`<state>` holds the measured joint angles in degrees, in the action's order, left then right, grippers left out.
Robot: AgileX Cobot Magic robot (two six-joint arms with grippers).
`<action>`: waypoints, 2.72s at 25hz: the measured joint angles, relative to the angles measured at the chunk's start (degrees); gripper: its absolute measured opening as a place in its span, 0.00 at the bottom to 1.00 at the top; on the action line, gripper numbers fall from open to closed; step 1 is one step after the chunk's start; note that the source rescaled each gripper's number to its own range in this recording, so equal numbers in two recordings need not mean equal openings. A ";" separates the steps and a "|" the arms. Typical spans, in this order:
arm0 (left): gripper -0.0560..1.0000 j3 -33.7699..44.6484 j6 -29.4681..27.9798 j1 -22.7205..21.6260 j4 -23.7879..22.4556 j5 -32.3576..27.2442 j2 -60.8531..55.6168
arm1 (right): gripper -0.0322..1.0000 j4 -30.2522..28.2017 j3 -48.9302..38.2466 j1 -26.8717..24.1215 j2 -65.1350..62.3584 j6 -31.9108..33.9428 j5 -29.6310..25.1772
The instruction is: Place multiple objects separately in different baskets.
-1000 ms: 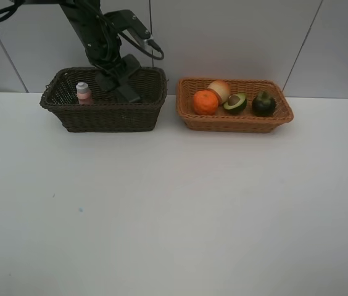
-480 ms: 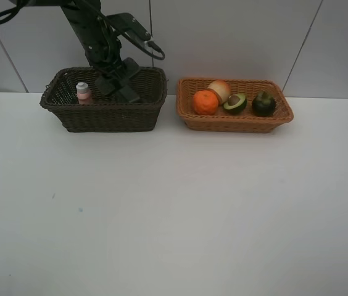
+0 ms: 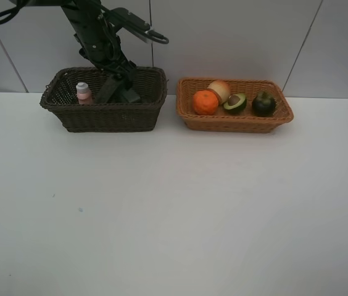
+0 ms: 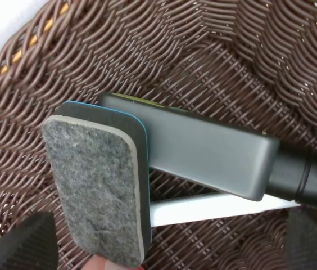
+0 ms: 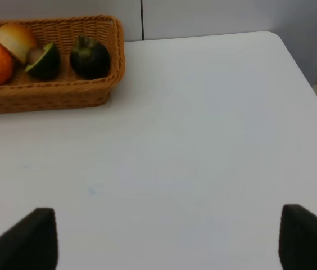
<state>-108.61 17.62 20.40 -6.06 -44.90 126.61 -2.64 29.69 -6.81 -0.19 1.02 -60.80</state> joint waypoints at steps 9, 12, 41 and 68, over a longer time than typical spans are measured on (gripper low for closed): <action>1.00 -0.06 -0.67 0.00 0.21 -0.61 -0.32 | 0.98 -0.11 0.00 0.00 0.00 0.00 0.00; 1.00 -0.06 -2.84 0.00 0.46 -1.11 -3.14 | 0.98 -0.11 0.00 0.00 0.00 0.00 0.00; 1.00 38.09 -18.11 -0.79 -20.63 -20.87 -84.24 | 0.98 -0.11 0.00 0.00 0.00 0.00 0.00; 1.00 77.90 -21.64 -22.96 0.80 -18.00 -124.34 | 0.98 -0.12 0.00 0.00 0.00 0.00 0.00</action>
<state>-30.71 -4.03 -2.55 -5.26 -62.90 2.27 -2.76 29.69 -6.81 -0.19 1.02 -60.80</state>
